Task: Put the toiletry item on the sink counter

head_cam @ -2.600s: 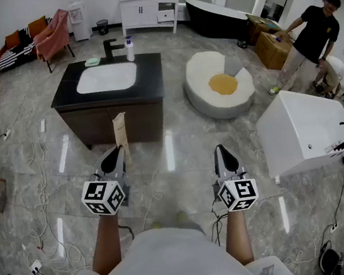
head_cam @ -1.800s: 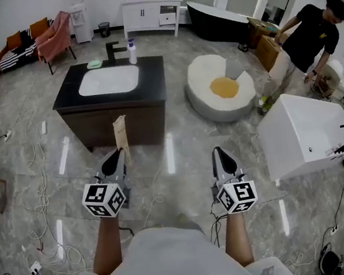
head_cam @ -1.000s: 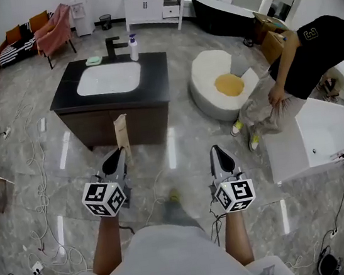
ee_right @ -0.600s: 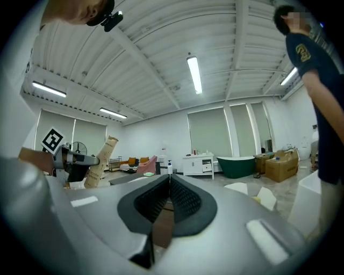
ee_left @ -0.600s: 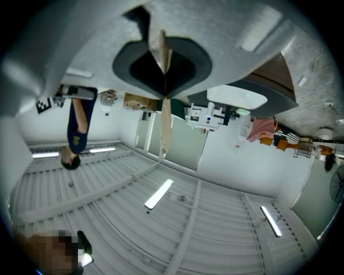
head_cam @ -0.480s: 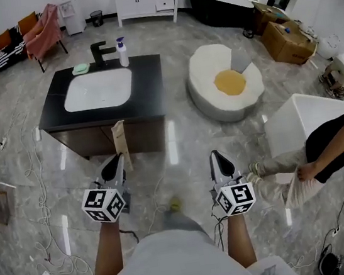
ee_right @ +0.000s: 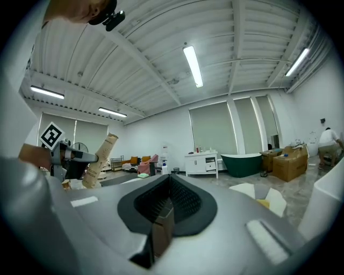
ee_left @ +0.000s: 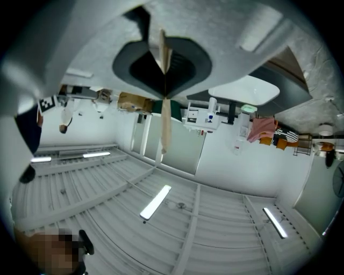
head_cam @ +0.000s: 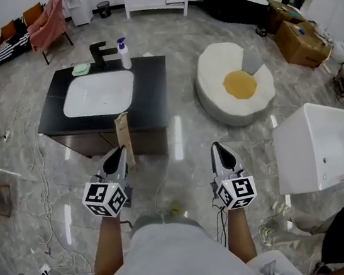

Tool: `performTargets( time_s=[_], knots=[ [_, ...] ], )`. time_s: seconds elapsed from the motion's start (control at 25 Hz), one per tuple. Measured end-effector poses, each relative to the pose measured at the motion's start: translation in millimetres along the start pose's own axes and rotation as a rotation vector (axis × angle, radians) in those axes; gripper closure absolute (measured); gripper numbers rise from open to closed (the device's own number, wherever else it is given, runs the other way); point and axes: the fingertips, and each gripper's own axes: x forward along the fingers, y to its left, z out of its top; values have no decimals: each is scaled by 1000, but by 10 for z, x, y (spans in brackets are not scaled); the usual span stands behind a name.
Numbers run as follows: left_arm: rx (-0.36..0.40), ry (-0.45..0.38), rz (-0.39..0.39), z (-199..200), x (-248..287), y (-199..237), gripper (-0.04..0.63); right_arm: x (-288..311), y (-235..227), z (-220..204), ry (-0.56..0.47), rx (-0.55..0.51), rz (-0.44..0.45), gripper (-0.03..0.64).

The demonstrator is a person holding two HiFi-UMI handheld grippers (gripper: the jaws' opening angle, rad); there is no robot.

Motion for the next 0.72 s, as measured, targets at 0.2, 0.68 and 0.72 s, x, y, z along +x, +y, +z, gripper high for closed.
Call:
performTargets(
  time_s=[0.2,0.68,0.72],
  knots=[
    [-5,-5,20,129,194,131,594,224,-85,112,-13,22,23,614],
    [-20,-13,-31,293,1036,656,594,1093,-353,200,-20,15,-23,614],
    [-23,-12,-35,323,1125,739,594,1205,-367,229,-20,11,-29,614]
  ],
)
